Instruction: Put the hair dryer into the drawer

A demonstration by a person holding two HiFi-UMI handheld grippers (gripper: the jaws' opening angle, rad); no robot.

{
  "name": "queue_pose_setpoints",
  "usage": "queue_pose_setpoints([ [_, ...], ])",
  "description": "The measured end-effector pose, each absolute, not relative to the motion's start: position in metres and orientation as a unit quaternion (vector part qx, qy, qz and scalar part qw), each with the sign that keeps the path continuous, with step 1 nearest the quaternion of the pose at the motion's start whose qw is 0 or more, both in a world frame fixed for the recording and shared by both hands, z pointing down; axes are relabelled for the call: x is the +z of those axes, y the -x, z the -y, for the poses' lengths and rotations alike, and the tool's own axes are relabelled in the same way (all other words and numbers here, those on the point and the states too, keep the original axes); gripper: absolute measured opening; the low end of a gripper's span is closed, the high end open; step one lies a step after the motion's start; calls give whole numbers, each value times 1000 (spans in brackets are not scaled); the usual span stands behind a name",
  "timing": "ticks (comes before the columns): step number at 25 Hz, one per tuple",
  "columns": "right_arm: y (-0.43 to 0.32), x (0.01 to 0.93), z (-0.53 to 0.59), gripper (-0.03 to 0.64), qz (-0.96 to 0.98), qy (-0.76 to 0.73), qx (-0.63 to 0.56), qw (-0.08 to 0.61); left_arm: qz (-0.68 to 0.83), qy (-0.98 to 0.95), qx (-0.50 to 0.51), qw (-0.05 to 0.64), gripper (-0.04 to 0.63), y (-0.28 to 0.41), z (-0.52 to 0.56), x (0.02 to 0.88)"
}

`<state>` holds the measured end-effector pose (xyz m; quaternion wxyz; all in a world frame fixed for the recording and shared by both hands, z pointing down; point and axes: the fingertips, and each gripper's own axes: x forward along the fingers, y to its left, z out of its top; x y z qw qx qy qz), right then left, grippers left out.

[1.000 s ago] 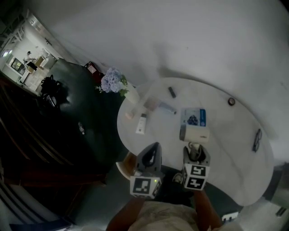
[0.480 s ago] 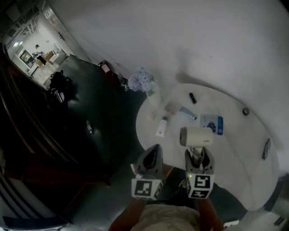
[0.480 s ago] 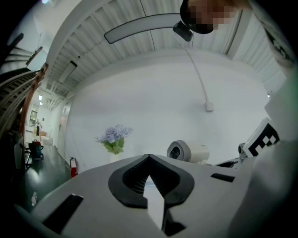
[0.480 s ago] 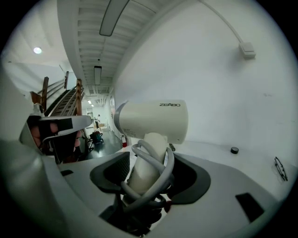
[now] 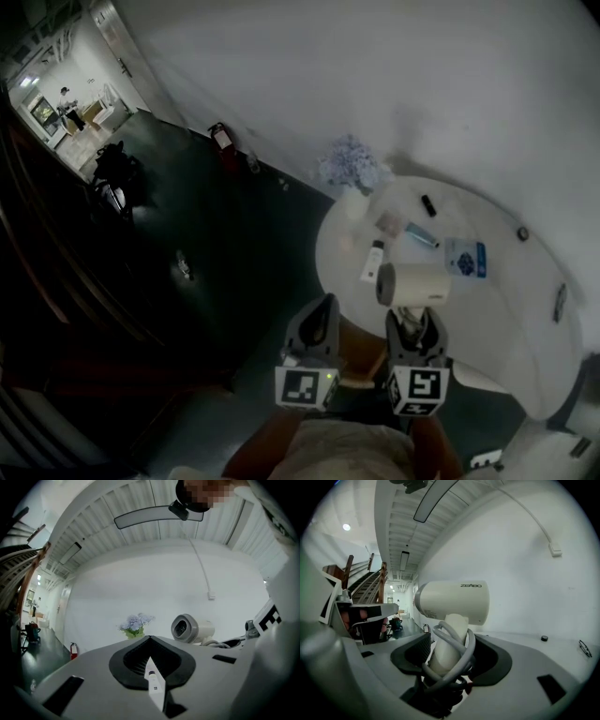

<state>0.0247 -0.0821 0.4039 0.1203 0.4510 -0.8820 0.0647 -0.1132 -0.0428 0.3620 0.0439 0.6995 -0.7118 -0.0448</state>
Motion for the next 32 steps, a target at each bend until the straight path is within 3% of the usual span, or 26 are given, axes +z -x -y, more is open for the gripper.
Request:
queue_pose_setpoints([
  [10, 23, 415, 29, 267, 857, -492, 71, 137, 665, -744, -47, 42, 2, 160, 9, 376],
  [32, 14, 528, -66, 267, 739, -527, 314, 278, 561, -826, -25, 49, 2, 155, -3, 397],
])
